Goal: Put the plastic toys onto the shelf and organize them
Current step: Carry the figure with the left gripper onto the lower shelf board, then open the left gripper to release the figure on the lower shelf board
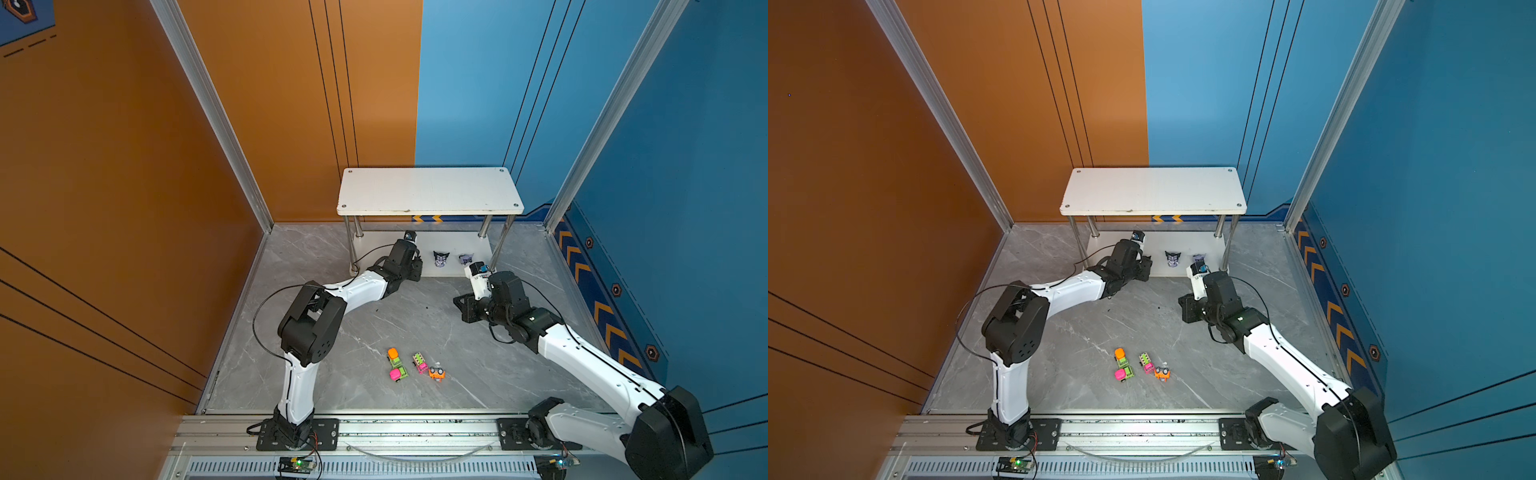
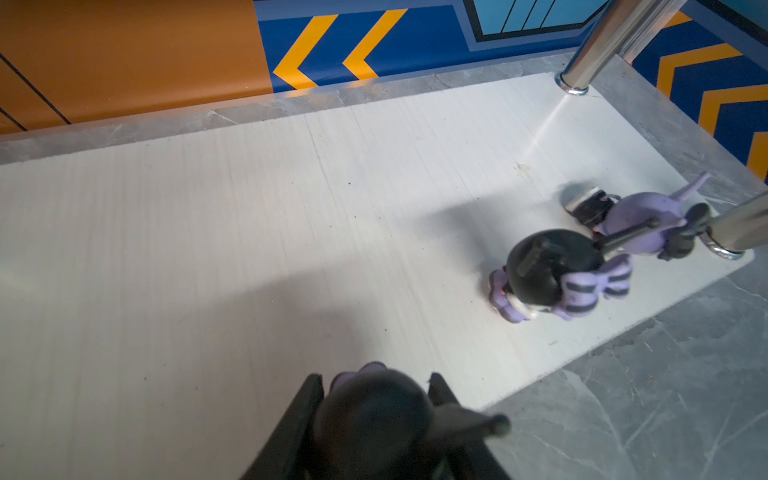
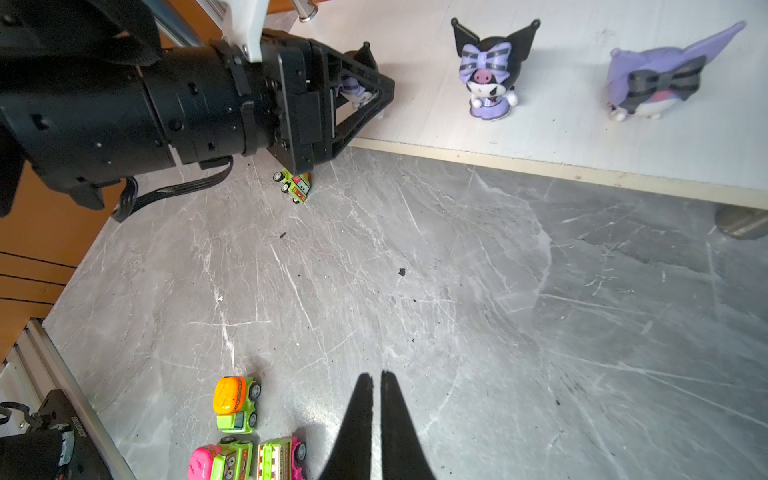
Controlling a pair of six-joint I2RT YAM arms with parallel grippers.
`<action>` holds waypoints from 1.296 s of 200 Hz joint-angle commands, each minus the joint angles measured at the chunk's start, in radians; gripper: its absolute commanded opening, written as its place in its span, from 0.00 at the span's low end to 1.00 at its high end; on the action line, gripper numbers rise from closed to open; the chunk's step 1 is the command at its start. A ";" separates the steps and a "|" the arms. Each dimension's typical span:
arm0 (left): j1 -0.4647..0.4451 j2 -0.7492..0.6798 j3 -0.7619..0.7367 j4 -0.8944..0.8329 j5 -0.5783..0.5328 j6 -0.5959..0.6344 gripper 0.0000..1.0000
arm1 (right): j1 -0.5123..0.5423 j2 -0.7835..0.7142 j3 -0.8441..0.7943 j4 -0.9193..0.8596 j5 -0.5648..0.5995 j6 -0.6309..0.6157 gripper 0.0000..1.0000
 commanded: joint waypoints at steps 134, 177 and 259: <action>0.032 0.078 0.057 -0.008 -0.025 0.006 0.33 | -0.012 0.017 -0.008 0.011 -0.003 -0.005 0.10; 0.039 0.086 0.061 -0.002 -0.029 -0.004 0.34 | -0.012 0.020 -0.009 0.012 -0.006 -0.005 0.10; 0.046 0.093 0.056 0.001 -0.030 -0.033 0.59 | -0.013 0.022 -0.008 0.012 -0.004 -0.005 0.10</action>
